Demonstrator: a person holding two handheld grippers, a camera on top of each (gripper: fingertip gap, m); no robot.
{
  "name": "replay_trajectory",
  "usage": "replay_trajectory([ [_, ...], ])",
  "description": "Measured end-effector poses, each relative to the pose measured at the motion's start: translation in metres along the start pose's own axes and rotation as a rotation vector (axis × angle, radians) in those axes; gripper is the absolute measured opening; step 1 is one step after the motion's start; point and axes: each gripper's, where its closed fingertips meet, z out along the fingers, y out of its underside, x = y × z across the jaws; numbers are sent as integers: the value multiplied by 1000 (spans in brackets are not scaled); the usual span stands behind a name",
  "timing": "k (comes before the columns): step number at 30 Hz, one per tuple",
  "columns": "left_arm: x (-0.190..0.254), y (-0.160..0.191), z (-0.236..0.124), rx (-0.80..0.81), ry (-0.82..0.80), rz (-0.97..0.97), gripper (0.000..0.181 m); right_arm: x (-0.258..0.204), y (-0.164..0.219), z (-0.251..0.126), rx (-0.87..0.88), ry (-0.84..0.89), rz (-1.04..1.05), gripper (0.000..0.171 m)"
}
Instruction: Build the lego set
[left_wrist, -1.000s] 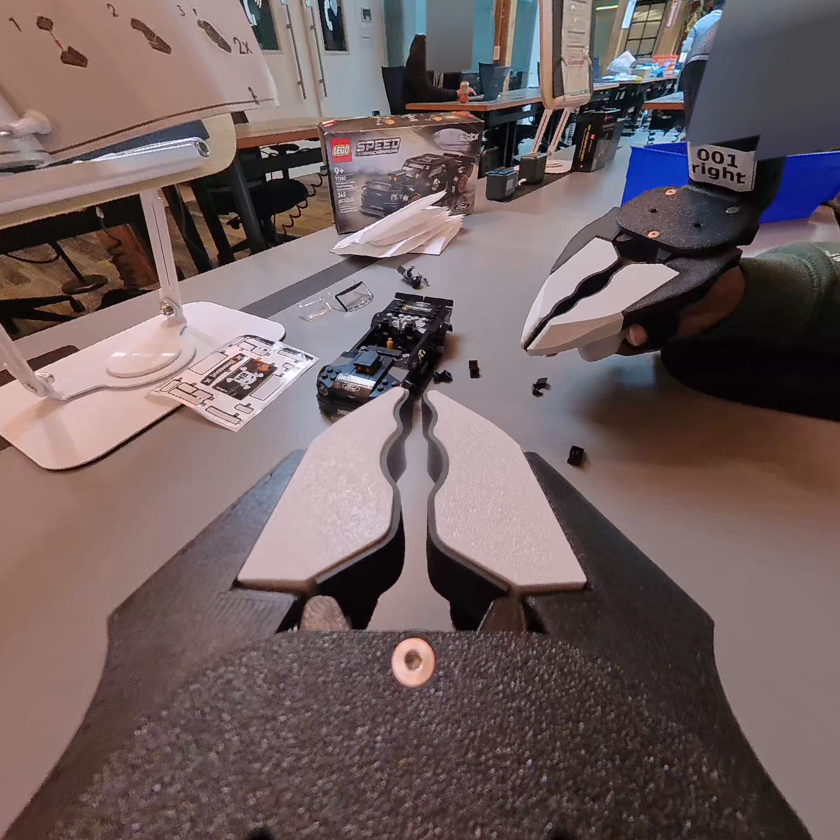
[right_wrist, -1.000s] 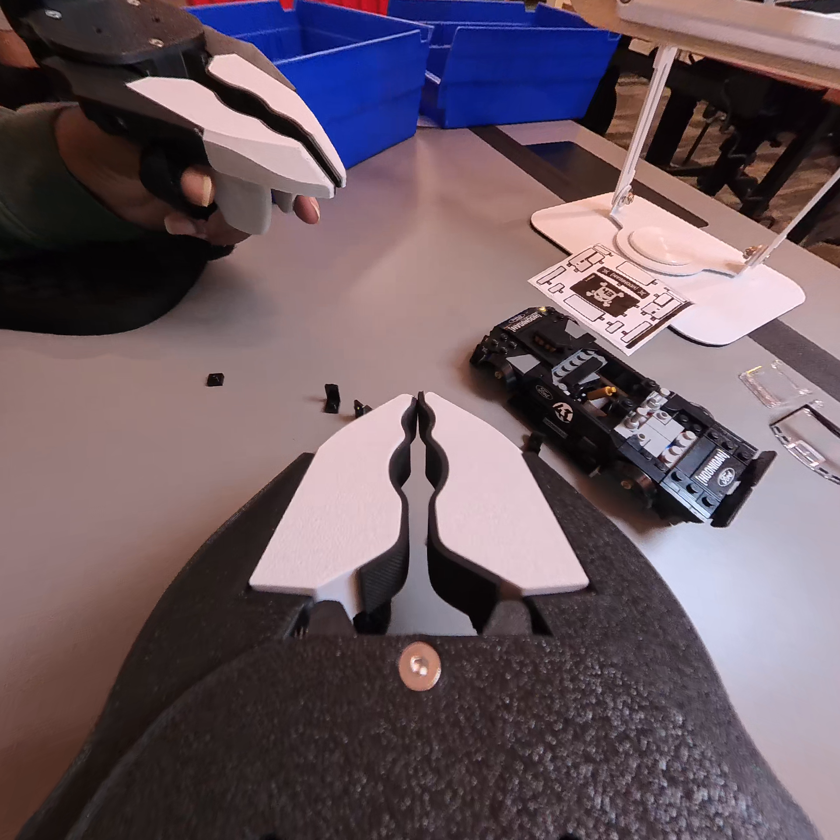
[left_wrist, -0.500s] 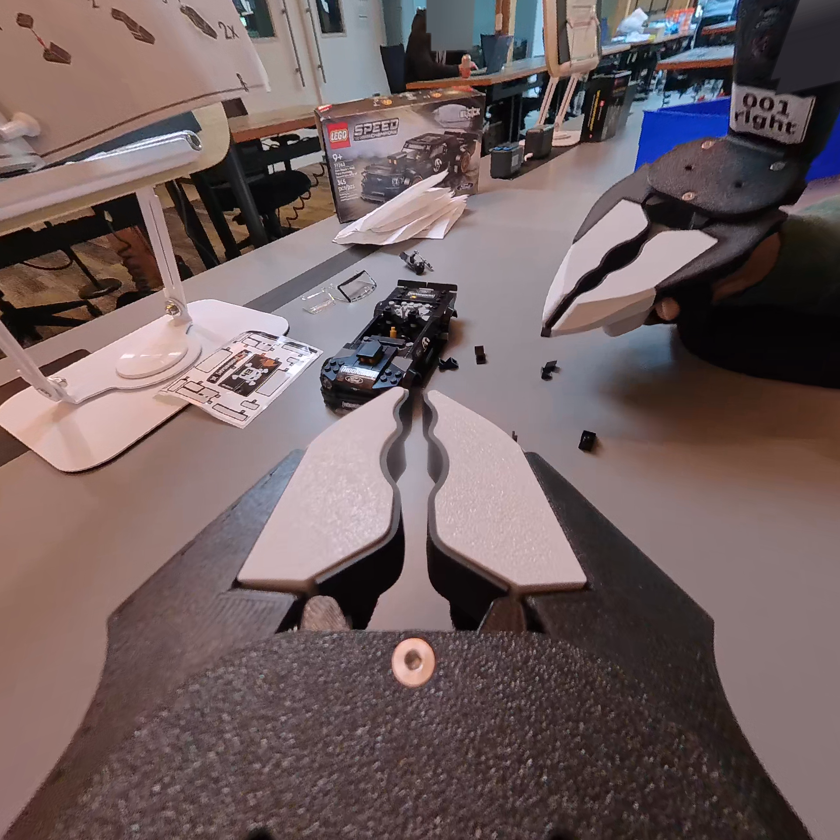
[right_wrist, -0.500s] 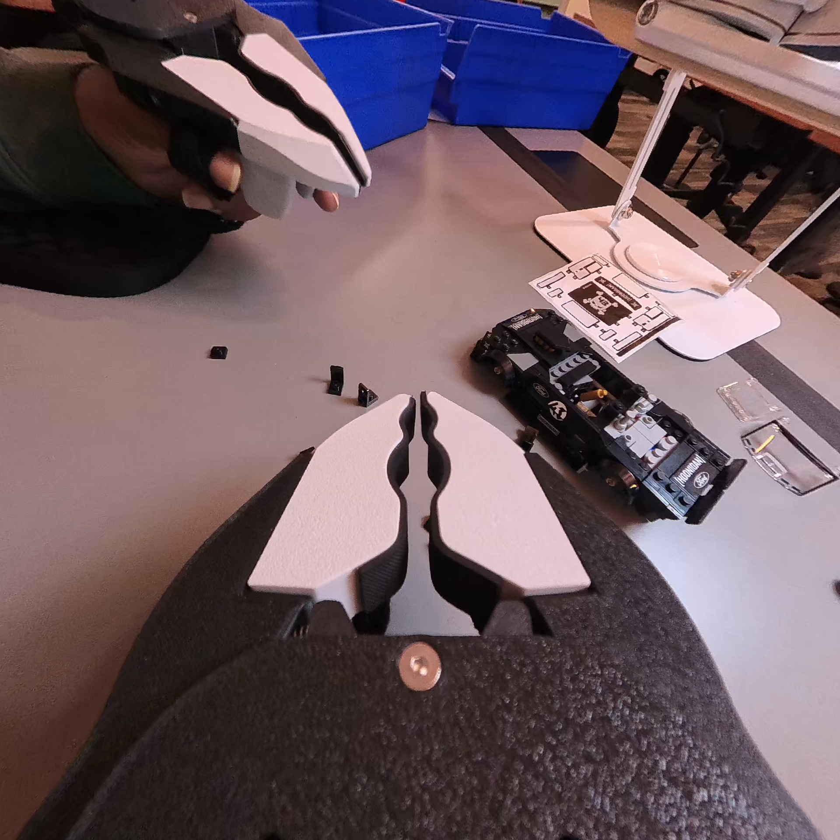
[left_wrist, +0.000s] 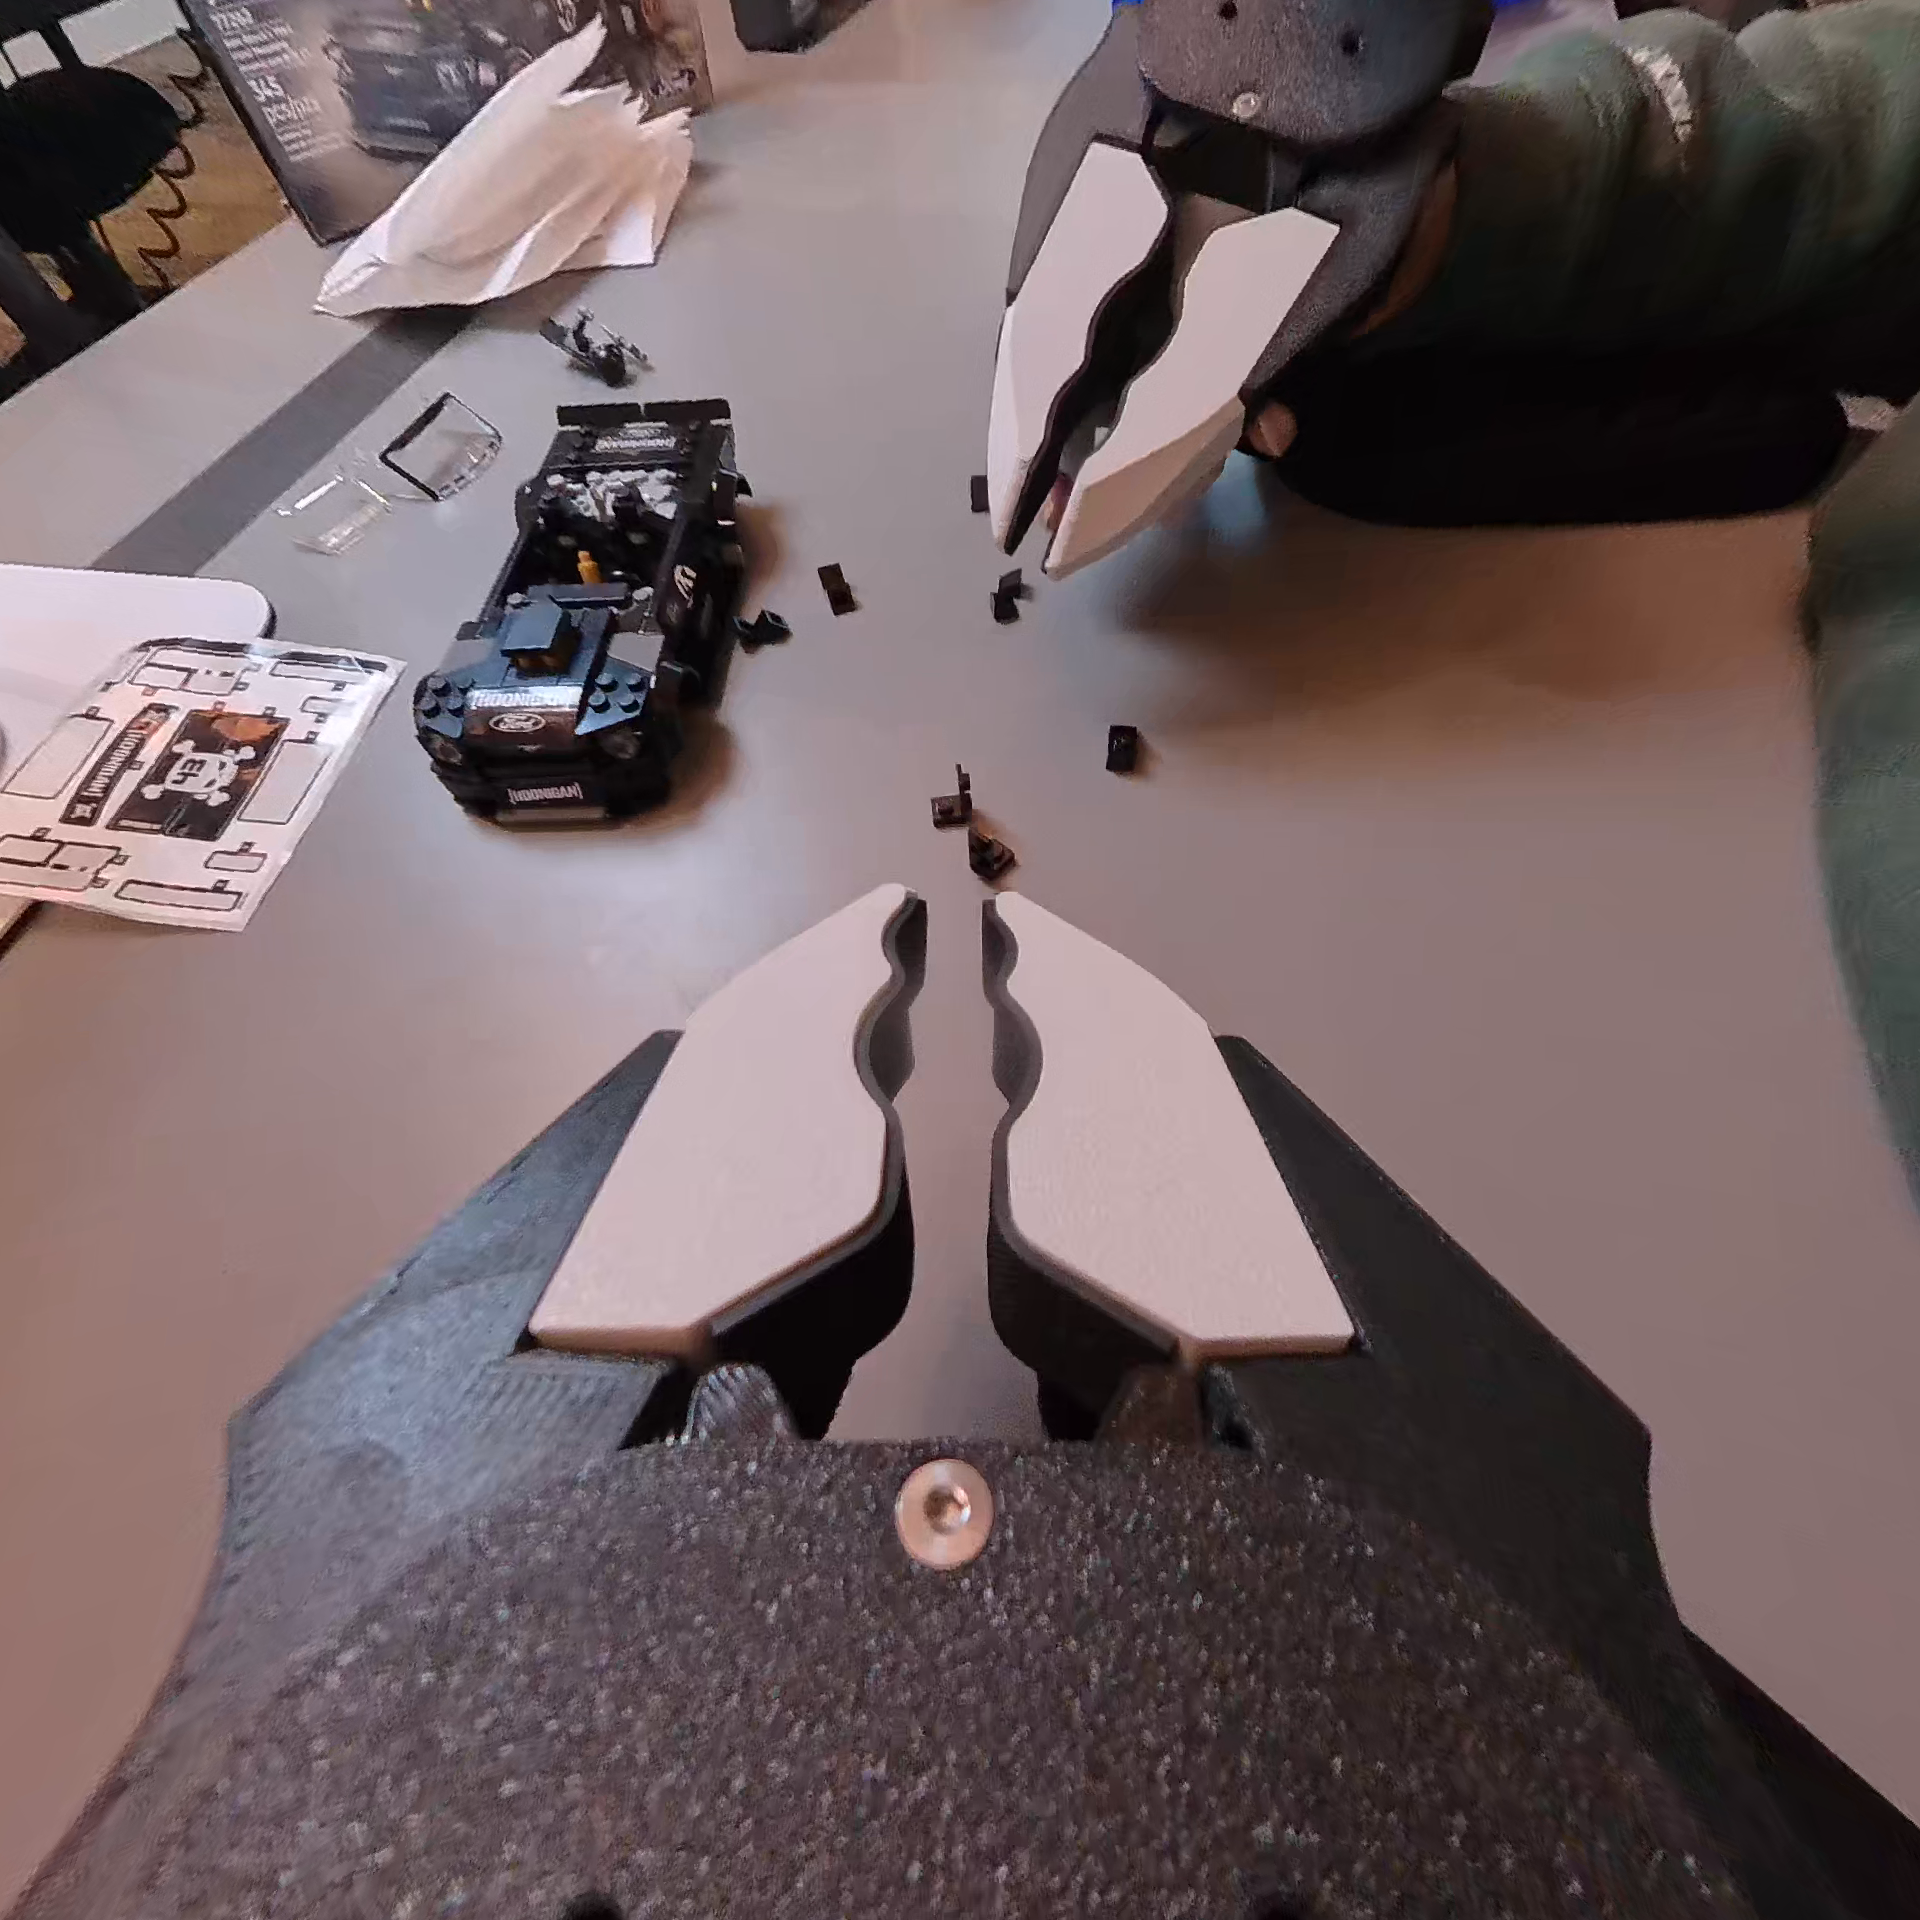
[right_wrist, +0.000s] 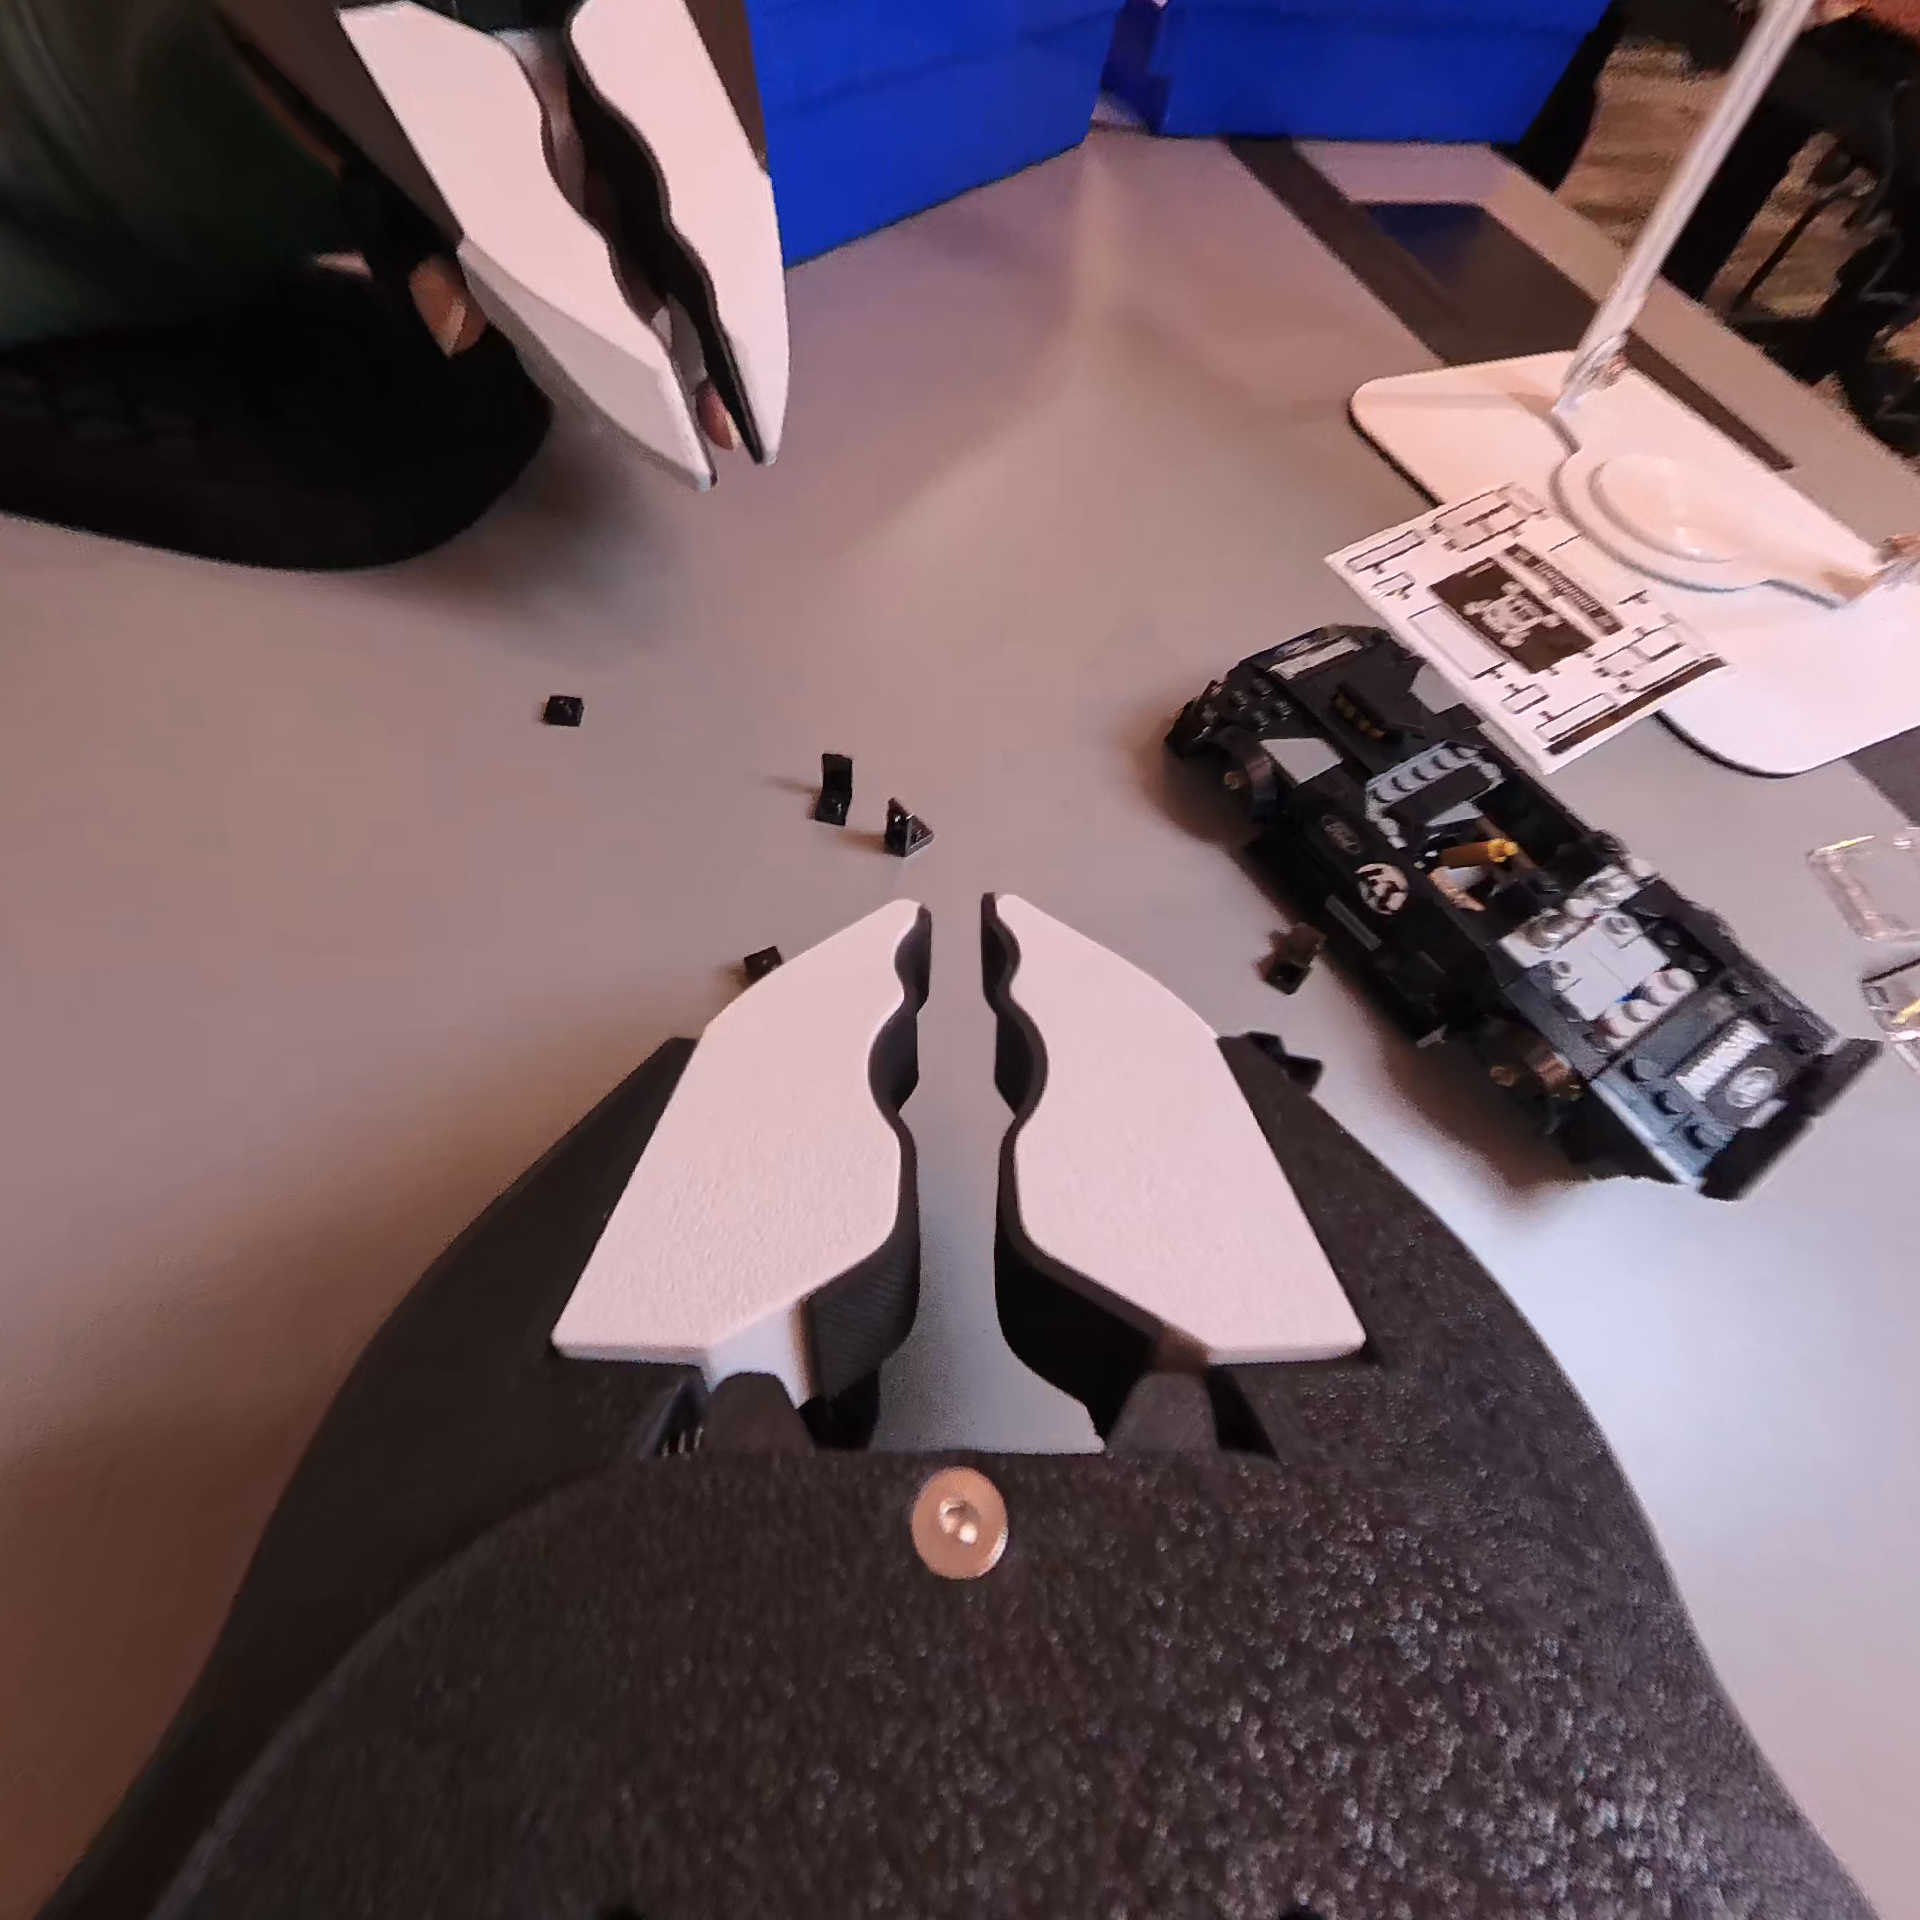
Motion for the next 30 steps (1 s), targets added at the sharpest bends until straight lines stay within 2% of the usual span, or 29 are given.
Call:
replay_trajectory([
  [10,17,9,8,-66,65,65,12,-20,22,6,-177,-142,-32,15],
  [19,17,10,10,-73,50,82,12,23,42,-32,-249,-20,-3,21],
  [27,15,12,12,-84,41,85,10,27,57,-16,-344,-28,-17,20],
  [30,15,12,12,-82,39,82,10,26,58,-13,-367,-32,-35,11],
])
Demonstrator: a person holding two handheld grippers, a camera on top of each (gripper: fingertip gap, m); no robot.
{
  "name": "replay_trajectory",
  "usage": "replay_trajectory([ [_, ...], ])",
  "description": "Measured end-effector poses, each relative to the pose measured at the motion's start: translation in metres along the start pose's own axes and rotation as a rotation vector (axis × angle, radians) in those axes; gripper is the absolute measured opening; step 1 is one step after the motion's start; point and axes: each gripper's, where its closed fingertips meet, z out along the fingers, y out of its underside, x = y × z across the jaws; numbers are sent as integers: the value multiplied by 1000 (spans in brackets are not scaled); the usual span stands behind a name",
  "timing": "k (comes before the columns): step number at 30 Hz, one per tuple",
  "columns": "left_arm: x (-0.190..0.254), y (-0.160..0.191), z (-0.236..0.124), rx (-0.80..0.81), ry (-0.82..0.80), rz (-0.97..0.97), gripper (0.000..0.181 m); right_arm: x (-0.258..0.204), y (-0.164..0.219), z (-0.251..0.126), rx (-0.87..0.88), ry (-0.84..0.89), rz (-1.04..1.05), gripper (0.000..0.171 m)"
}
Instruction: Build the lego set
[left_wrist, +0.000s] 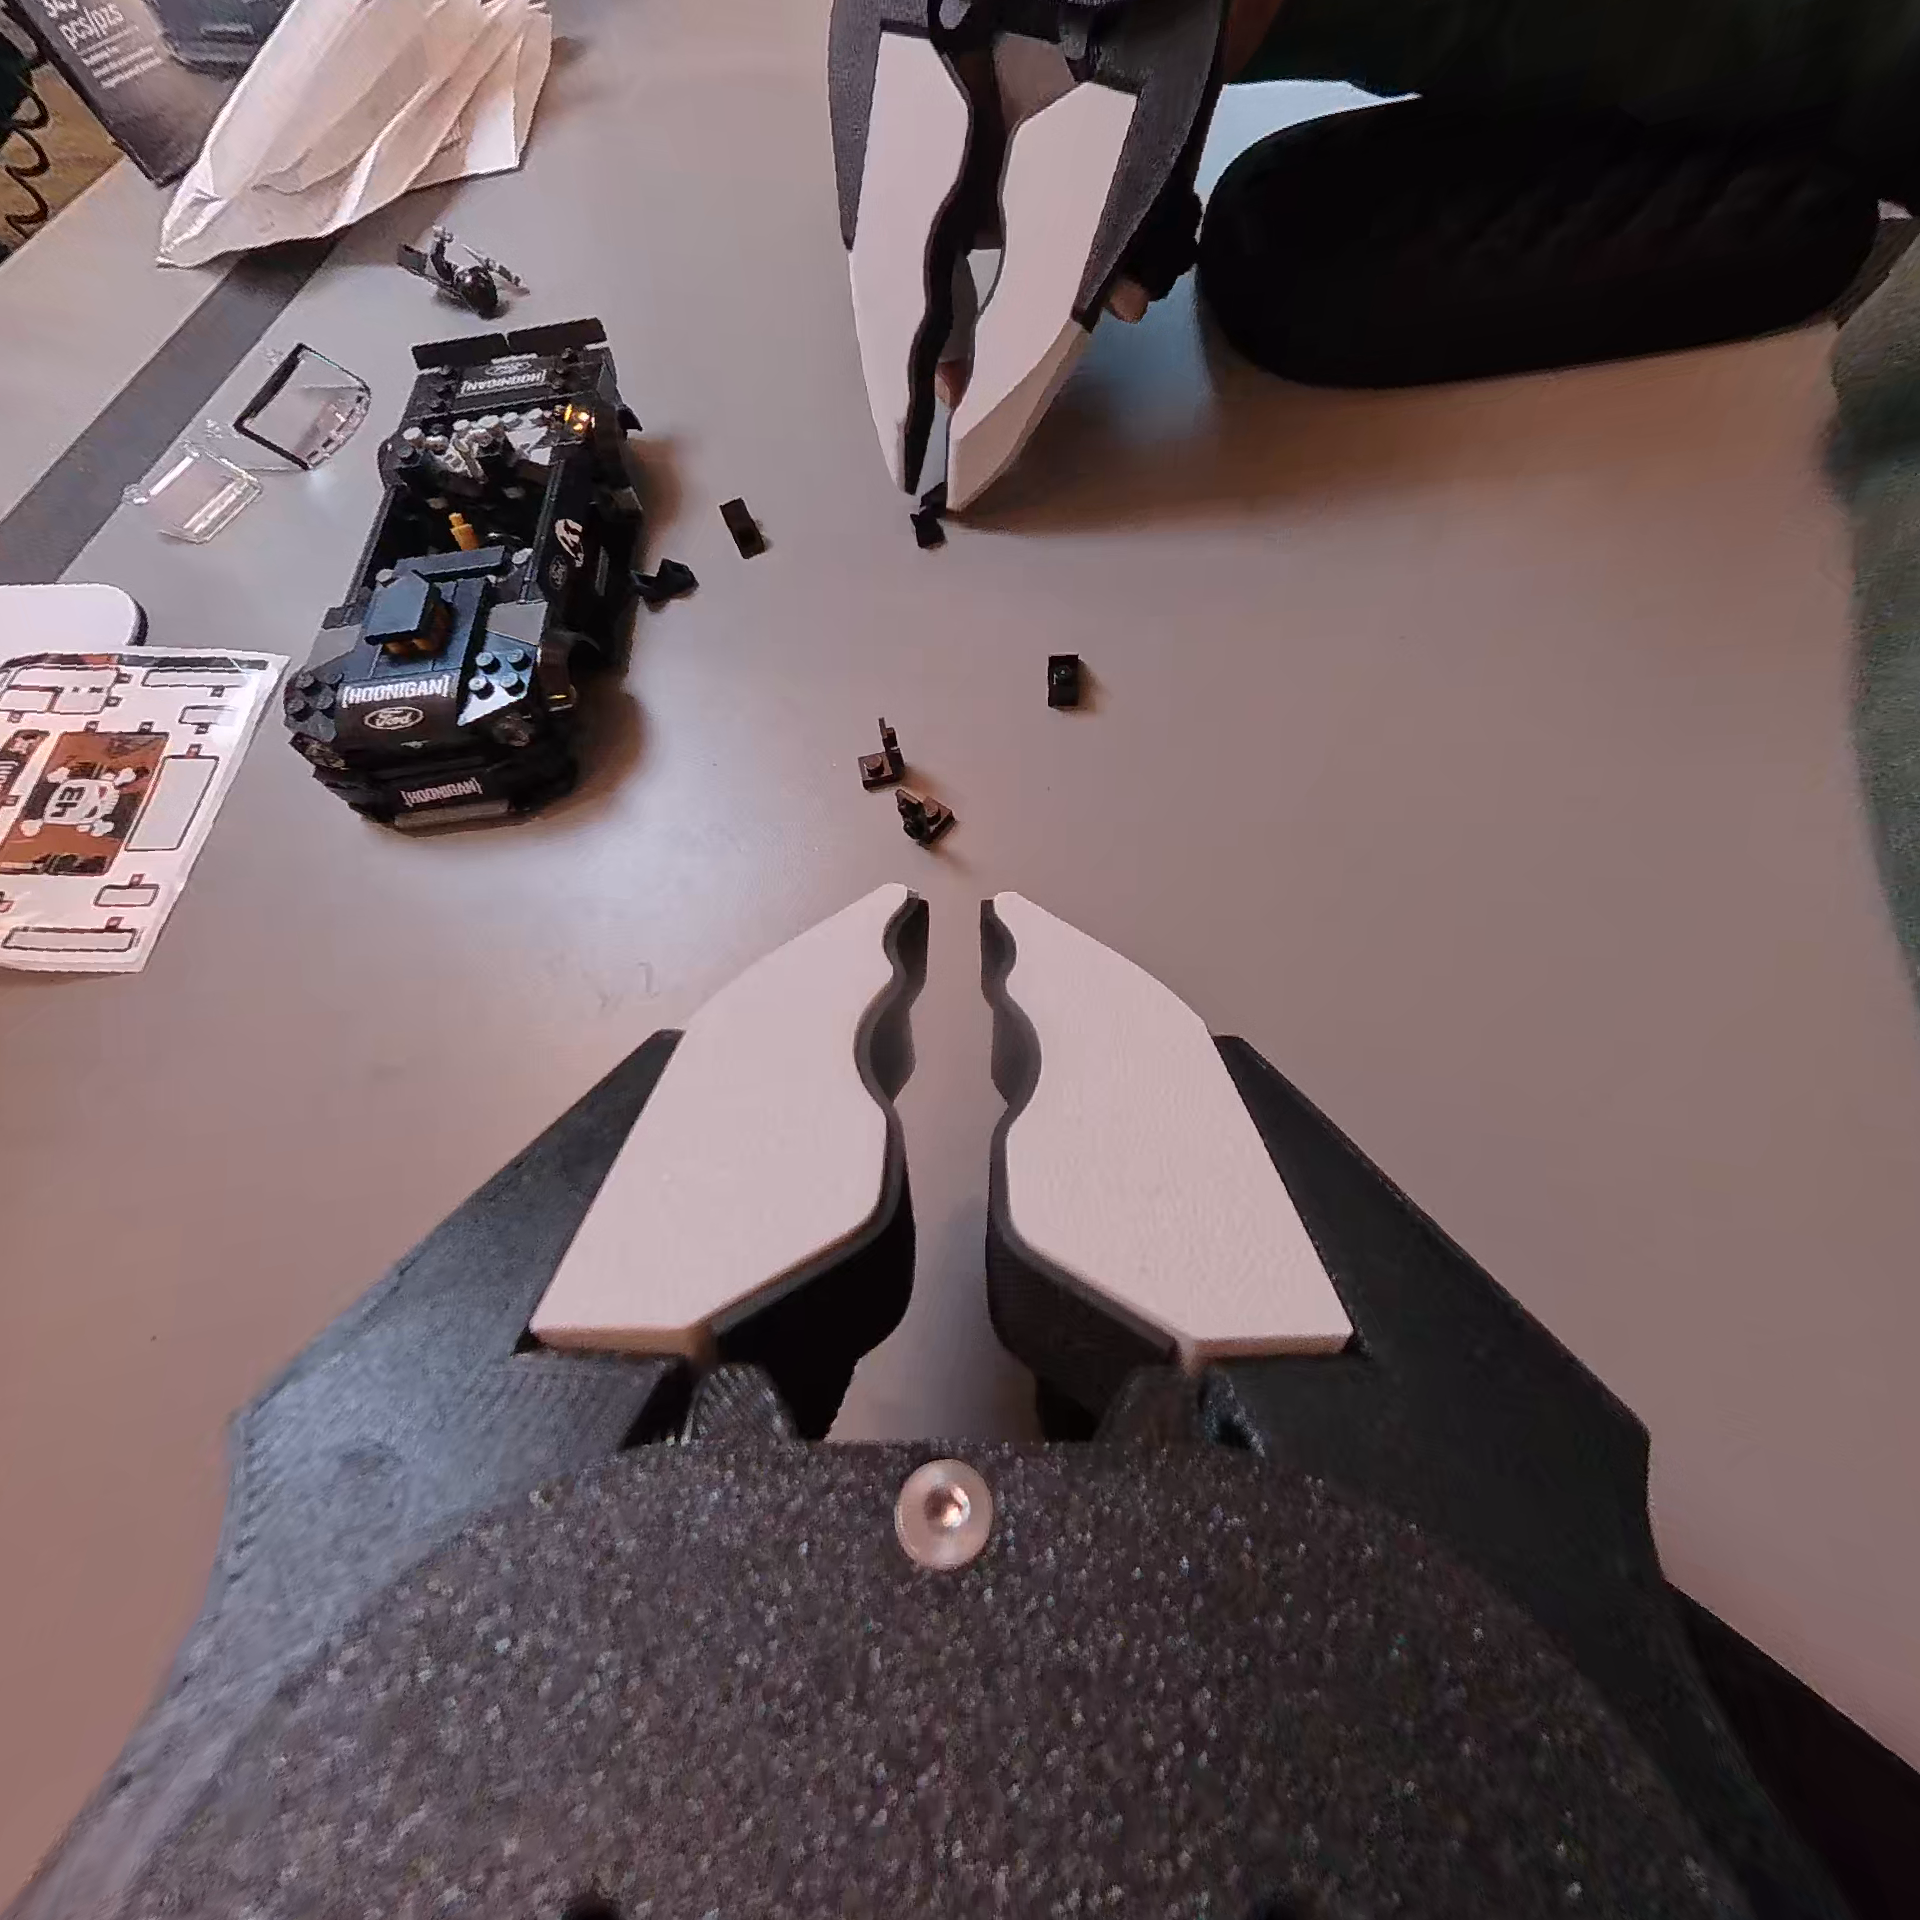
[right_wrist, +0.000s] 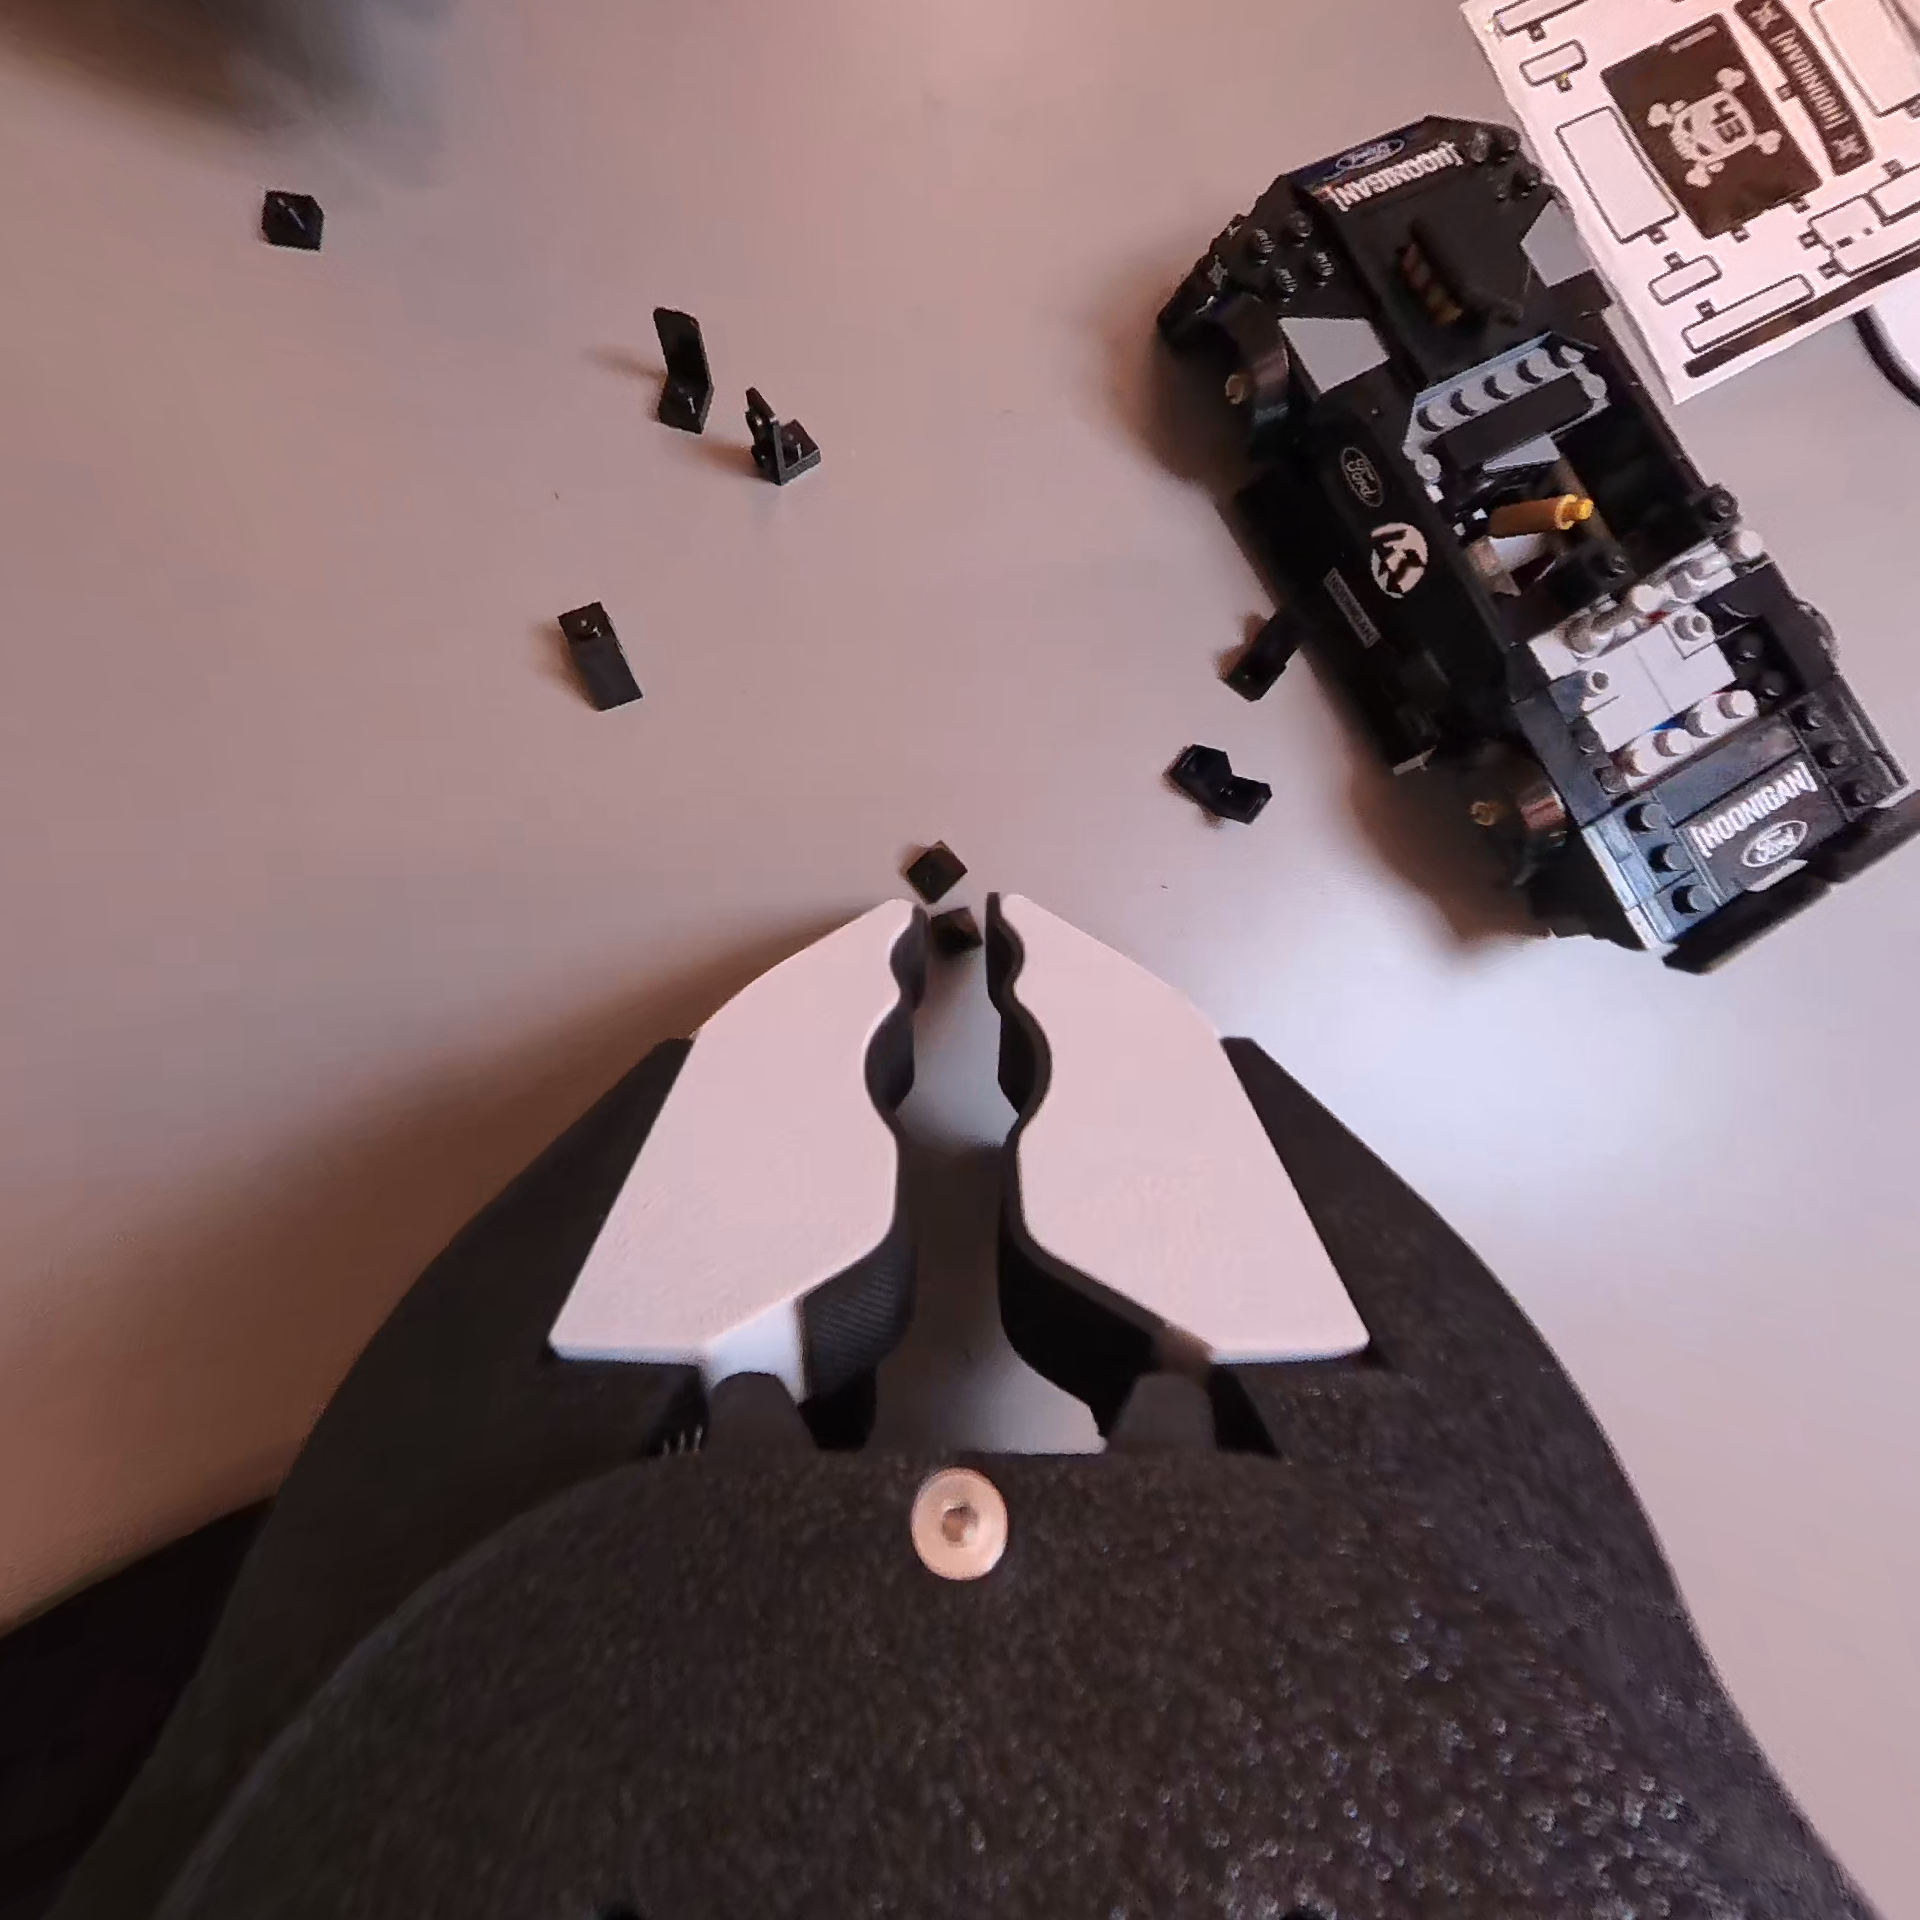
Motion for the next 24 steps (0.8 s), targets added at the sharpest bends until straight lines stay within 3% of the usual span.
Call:
replay_trajectory([
  [5,0,0,0,0,1,-1,10,2,4,-7,-10,7,5,7],
  [11,1,1,0,-2,6,-1,10,14,-18,-14,66,-36,31,23],
  [17,0,0,-1,5,4,-6,10,50,-18,7,-4,-35,11,22],
  [24,-1,1,-1,5,3,-15,10,50,-17,26,-85,-161,-39,16],
])
